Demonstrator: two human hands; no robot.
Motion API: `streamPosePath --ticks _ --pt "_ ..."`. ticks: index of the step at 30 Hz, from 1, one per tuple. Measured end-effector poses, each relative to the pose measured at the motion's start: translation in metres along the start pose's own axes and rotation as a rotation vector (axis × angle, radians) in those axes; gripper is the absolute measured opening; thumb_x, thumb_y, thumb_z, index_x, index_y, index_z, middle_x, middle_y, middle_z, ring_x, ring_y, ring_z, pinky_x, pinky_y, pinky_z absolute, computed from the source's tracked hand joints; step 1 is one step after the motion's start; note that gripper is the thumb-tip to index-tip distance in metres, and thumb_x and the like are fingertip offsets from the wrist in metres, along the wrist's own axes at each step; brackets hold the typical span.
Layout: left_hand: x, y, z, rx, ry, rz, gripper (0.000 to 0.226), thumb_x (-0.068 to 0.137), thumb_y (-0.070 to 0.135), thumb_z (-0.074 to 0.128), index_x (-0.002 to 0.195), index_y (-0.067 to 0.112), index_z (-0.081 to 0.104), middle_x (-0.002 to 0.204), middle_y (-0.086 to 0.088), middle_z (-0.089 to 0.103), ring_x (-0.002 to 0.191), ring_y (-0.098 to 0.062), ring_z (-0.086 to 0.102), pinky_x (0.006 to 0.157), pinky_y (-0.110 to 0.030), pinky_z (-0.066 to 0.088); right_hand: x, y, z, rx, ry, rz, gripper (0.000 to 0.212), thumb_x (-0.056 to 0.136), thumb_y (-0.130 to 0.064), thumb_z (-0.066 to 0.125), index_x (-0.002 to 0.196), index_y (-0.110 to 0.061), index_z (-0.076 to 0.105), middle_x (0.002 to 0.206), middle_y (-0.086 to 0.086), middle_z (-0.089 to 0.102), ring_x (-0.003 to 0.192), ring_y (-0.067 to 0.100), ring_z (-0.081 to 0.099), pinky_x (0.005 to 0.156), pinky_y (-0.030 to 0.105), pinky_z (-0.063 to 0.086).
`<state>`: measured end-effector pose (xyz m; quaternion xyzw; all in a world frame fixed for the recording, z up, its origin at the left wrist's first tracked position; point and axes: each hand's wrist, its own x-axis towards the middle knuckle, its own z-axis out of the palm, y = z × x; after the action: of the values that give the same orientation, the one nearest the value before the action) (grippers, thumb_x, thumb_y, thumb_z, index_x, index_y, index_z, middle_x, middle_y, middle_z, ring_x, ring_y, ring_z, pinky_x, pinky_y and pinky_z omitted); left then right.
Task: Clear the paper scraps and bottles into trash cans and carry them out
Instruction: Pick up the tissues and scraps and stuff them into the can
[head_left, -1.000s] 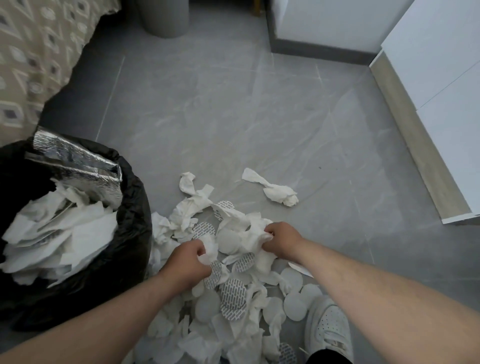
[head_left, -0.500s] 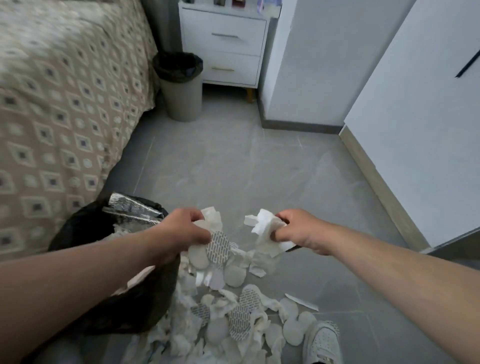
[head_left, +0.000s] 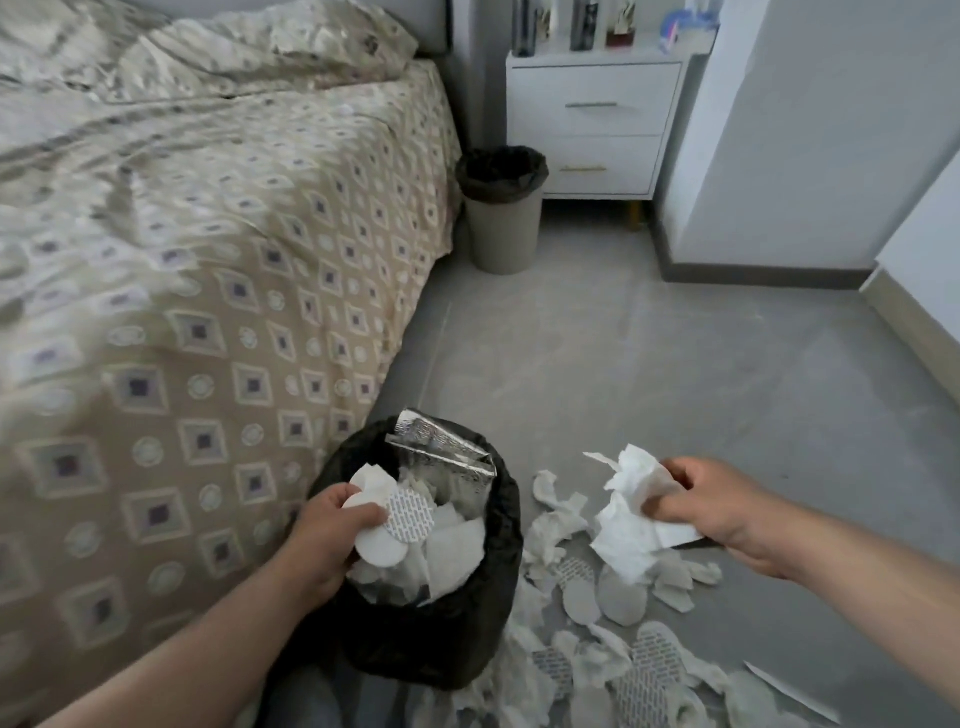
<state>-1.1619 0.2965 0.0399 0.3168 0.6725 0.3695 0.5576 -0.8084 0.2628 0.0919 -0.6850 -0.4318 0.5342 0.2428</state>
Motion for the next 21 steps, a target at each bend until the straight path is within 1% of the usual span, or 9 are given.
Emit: streamPosePath --ticks 2,5,10,12,14,15,17,19,21 --pt "0.011 -0.010 0.006 0.047 0.013 0.013 0.018 0.081 -0.010 0.058 0.078 0.006 0.051 0.079 -0.018 0.060 0.065 -0.028 0.057 0.056 -0.032 0.047 0.005 0.002 0.005 0.013 -0.011 0.018 0.017 0.081 -0.003 0.069 0.094 -0.014 0.066 0.081 0.002 0.065 0.070 0.012 0.059 0.047 0.022 0.048" --pt "0.023 -0.022 0.015 0.206 0.035 0.062 0.014 0.078 -0.006 0.065 0.079 0.003 0.054 0.080 -0.017 0.060 0.068 -0.026 0.057 0.057 -0.030 0.046 0.009 0.009 0.009 0.009 -0.029 0.030 0.019 0.077 -0.003 0.072 0.094 -0.012 0.068 0.085 0.008 0.068 0.074 0.017 0.062 0.060 0.031 0.052" --pt "0.034 -0.036 0.022 0.561 0.017 0.181 0.024 0.071 0.009 0.077 0.074 0.007 0.053 0.076 -0.011 0.058 0.070 -0.021 0.053 0.059 -0.030 0.040 0.009 0.016 0.005 -0.021 -0.036 0.039 0.020 0.076 -0.003 0.071 0.095 -0.007 0.067 0.085 0.010 0.067 0.075 0.018 0.062 0.060 0.030 0.051" --pt "0.036 -0.039 0.025 0.768 -0.011 0.228 0.028 0.069 0.018 0.079 0.074 0.013 0.052 0.080 -0.005 0.054 0.077 -0.020 0.053 0.062 -0.030 0.038 0.007 0.017 0.003 -0.029 -0.036 0.041 0.020 0.075 -0.004 0.072 0.095 -0.006 0.067 0.086 0.011 0.067 0.075 0.020 0.062 0.060 0.031 0.051" --pt "0.034 -0.040 0.026 0.878 -0.023 0.281 0.034 0.067 0.025 0.080 0.090 0.017 0.056 0.098 -0.002 0.051 0.098 -0.023 0.054 0.079 -0.030 0.041 0.005 0.016 0.000 -0.040 -0.035 0.041 0.025 0.069 -0.008 0.075 0.092 -0.006 0.067 0.085 0.012 0.067 0.074 0.021 0.062 0.061 0.033 0.051" --pt "0.031 -0.040 0.025 0.912 -0.033 0.297 0.047 0.067 0.030 0.080 0.107 0.018 0.056 0.111 -0.004 0.046 0.109 -0.025 0.050 0.089 -0.030 0.039 0.004 0.015 -0.001 -0.042 -0.036 0.041 0.027 0.066 -0.010 0.075 0.092 -0.006 0.067 0.084 0.012 0.067 0.073 0.020 0.062 0.060 0.032 0.051" --pt "0.021 -0.038 0.019 1.023 -0.041 0.372 0.079 0.068 0.046 0.076 0.136 0.025 0.041 0.140 -0.010 0.031 0.130 -0.028 0.035 0.106 -0.033 0.030 0.001 0.010 -0.004 -0.034 -0.039 0.037 0.023 0.071 -0.007 0.074 0.092 -0.007 0.067 0.086 0.012 0.068 0.073 0.019 0.062 0.059 0.030 0.051" --pt "0.007 -0.033 0.009 1.093 -0.013 0.480 0.097 0.062 0.066 0.064 0.145 0.035 0.026 0.156 -0.009 0.011 0.141 -0.028 0.020 0.113 -0.036 0.021 -0.002 0.004 -0.004 -0.040 -0.033 0.031 0.019 0.077 -0.003 0.070 0.095 -0.009 0.067 0.090 0.012 0.069 0.076 0.019 0.063 0.061 0.031 0.053" --pt "-0.005 -0.031 -0.006 1.035 0.024 0.565 0.106 0.052 0.076 0.048 0.147 0.036 0.021 0.159 -0.005 0.003 0.145 -0.023 0.010 0.115 -0.034 0.014 -0.006 -0.002 -0.002 -0.056 -0.031 0.019 0.020 0.079 -0.003 0.069 0.097 -0.010 0.067 0.096 0.014 0.070 0.078 0.018 0.064 0.063 0.031 0.053"
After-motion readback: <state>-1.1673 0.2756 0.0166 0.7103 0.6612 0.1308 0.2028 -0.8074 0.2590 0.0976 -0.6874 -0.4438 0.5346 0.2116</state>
